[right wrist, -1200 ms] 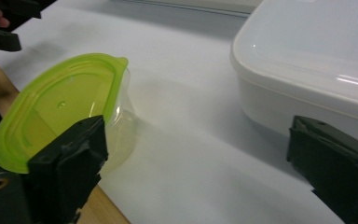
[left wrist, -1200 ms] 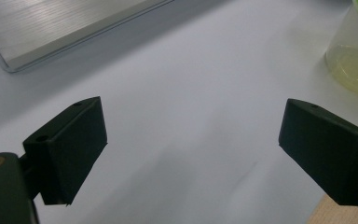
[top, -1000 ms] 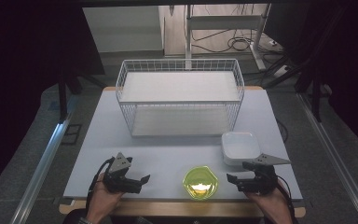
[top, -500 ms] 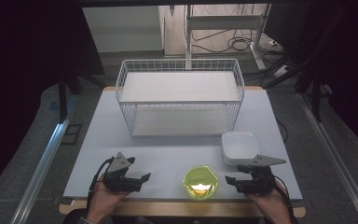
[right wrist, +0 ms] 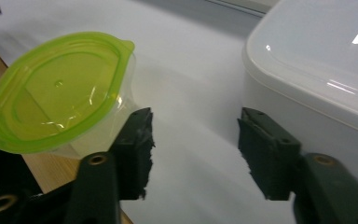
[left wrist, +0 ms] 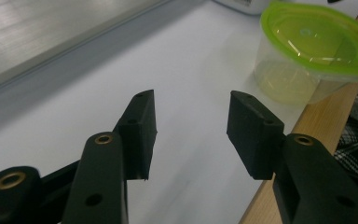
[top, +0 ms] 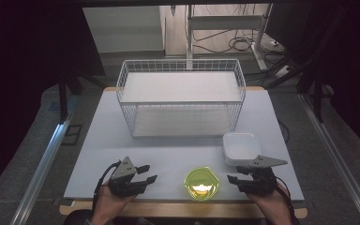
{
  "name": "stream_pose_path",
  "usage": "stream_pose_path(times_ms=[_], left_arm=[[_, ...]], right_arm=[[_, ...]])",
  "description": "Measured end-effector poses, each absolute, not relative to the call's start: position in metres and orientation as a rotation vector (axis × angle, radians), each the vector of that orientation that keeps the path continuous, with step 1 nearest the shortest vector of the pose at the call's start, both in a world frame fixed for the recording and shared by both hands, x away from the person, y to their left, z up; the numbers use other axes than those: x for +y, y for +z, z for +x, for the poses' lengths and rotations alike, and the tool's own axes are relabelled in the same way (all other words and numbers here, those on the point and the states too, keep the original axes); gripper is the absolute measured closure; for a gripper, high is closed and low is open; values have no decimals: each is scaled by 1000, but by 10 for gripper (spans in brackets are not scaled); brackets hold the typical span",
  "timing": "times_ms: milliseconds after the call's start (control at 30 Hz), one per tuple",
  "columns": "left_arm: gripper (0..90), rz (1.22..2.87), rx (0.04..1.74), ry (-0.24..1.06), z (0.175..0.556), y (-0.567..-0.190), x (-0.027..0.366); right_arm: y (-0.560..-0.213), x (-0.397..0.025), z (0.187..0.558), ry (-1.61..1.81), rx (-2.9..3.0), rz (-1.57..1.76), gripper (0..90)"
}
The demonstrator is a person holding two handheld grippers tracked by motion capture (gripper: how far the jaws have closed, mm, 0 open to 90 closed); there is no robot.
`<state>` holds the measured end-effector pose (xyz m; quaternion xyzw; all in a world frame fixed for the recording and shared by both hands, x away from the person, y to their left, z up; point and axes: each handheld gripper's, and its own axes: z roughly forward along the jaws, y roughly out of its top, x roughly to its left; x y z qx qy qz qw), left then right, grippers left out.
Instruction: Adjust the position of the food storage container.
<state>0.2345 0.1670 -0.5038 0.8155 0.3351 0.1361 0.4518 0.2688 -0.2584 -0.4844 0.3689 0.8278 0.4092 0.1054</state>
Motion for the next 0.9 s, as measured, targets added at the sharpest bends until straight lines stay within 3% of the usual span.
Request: stream_pose_path(times_ms=[33,67,333,633,900], left_arm=[[543,2021,829,338,235,-505,166],[543,2022,830,336,235,-505,166],[633,2029,819,327,235,-506,165],[596,2023,830,320,237,-508,167],[696,2010,825,310,236,-507,168]], right_arm=[[-483,-257,269,1210,2447,1086,551],[-483,-257,269,1210,2447,1086,551],[-479,-242,260,1181,2530,989,854],[-474,-218,256,1246,2540,933,897],[-472,-219,254,1214,2519,943,897]])
